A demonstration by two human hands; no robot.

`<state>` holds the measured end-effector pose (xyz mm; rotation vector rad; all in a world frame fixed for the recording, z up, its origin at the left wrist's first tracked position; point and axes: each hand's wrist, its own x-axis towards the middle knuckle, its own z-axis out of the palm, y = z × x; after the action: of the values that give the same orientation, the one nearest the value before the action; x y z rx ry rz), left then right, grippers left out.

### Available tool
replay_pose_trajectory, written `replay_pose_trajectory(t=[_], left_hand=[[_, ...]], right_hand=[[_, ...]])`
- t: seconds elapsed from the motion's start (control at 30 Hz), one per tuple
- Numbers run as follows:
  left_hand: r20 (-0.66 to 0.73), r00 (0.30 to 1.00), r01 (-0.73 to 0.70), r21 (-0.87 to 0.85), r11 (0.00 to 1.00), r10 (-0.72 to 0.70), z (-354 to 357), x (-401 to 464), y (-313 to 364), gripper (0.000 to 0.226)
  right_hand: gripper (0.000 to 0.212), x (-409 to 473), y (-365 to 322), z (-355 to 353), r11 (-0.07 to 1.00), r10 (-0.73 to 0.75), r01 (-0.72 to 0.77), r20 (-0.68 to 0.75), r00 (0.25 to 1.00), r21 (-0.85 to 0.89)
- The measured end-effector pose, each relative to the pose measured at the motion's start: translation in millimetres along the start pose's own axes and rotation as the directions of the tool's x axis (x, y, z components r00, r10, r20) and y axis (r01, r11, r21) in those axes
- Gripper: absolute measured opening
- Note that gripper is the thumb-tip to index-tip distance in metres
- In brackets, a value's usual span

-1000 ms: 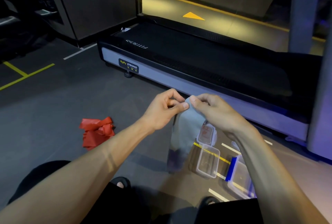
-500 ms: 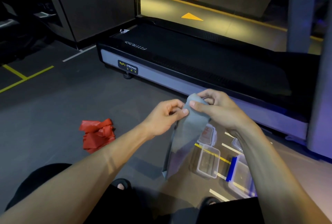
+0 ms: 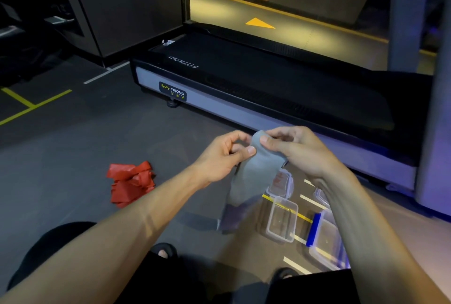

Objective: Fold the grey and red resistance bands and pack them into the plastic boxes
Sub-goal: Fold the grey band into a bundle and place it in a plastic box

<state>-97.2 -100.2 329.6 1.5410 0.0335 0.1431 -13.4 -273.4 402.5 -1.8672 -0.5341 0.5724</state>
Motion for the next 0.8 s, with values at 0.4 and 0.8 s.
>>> replay_pose_trajectory(t=[0.4,0.8], left_hand=[[-0.056,0.996,-0.061,0.046,0.997,0.063,-3.5,-1.3,5.6,0.007],[-0.057,0.998,-0.034,-0.023,0.999,0.033,-0.8,-3.4,5.6,0.020]], right_hand=[[0.045,-4.5,-2.3,7.5,1.000,-0.015,0.015,-0.013,1.000,-0.020],[0.012,-0.5,-1.1,7.8,0.994,-0.058,0.055,-0.025,0.998,-0.100]])
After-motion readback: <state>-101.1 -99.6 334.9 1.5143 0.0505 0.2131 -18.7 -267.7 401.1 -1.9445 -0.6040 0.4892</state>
